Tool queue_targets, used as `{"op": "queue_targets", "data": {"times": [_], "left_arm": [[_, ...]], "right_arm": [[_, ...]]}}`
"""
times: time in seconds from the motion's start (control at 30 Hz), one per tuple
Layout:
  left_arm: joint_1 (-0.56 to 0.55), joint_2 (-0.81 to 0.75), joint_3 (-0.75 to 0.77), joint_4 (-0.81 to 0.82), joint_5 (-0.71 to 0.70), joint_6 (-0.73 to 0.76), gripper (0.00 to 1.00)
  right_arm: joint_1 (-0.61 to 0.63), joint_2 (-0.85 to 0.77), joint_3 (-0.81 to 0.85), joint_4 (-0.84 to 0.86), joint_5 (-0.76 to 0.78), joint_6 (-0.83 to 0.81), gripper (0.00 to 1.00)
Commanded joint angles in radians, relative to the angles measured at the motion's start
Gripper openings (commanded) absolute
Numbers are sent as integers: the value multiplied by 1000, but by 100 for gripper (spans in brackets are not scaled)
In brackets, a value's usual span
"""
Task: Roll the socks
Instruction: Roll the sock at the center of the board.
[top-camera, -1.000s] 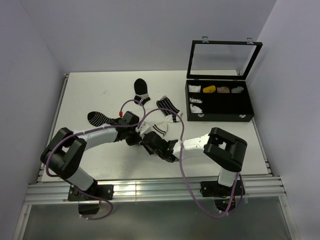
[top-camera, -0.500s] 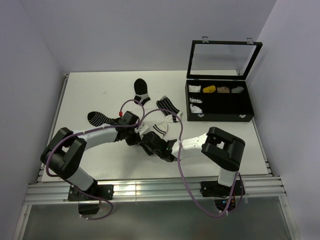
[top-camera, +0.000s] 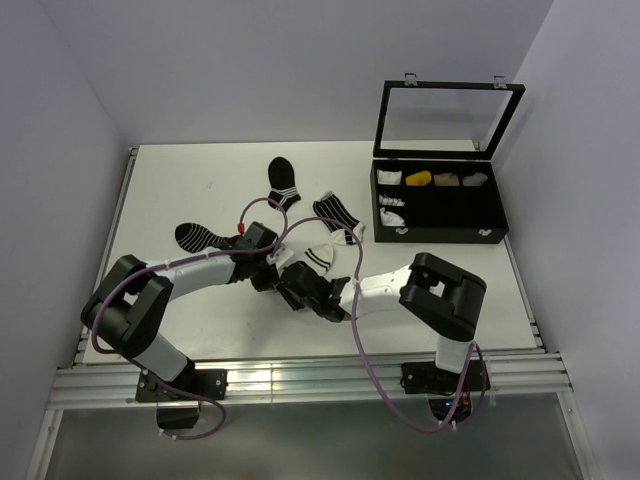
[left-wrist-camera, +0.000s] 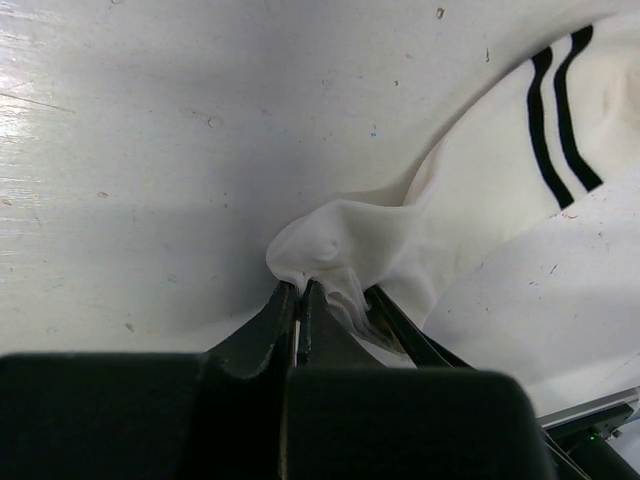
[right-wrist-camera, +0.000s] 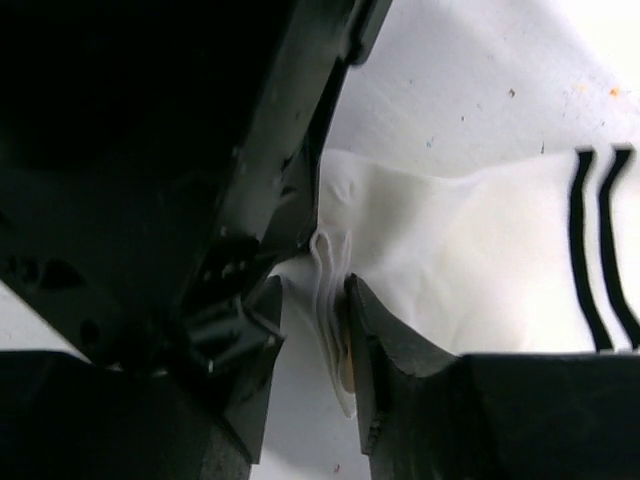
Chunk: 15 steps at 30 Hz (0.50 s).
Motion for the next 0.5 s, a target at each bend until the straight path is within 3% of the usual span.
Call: {"op": "queue_targets", "data": {"times": [0.0,0.03,0.07,0.17,0.23,0.3,0.37,0.4,0.47], "left_arm": [[-5,18,-40,-92,-2,28,0],[-5,16,-44,-83,1,28,0],[-5,15,-46,-81,6,20,0],[-5,-13,-64,-70,5,-3,0],[-4,-37,-83,-67,-15,-18,3],[-4,-83,-99,-63,-28,-47,11],[1,-138,-124,-60,-41,-81,26],[3,-157,-133,-58,-72,-93,39],[7,-218,-156,-58,-92,-129,52]], "right_arm": [[3,49,48,-18,16,3,39],[3,58,50,-21,19,6,36],[3,61,50,-25,19,10,26],[-3,55,44,-32,-2,29,8],[-23,37,13,-24,-52,53,1],[-49,12,-11,-21,-97,70,0],[-95,-6,-22,-18,-200,98,0],[-111,-15,-30,-16,-237,107,0],[-170,-24,-37,-1,-368,144,0]]}}
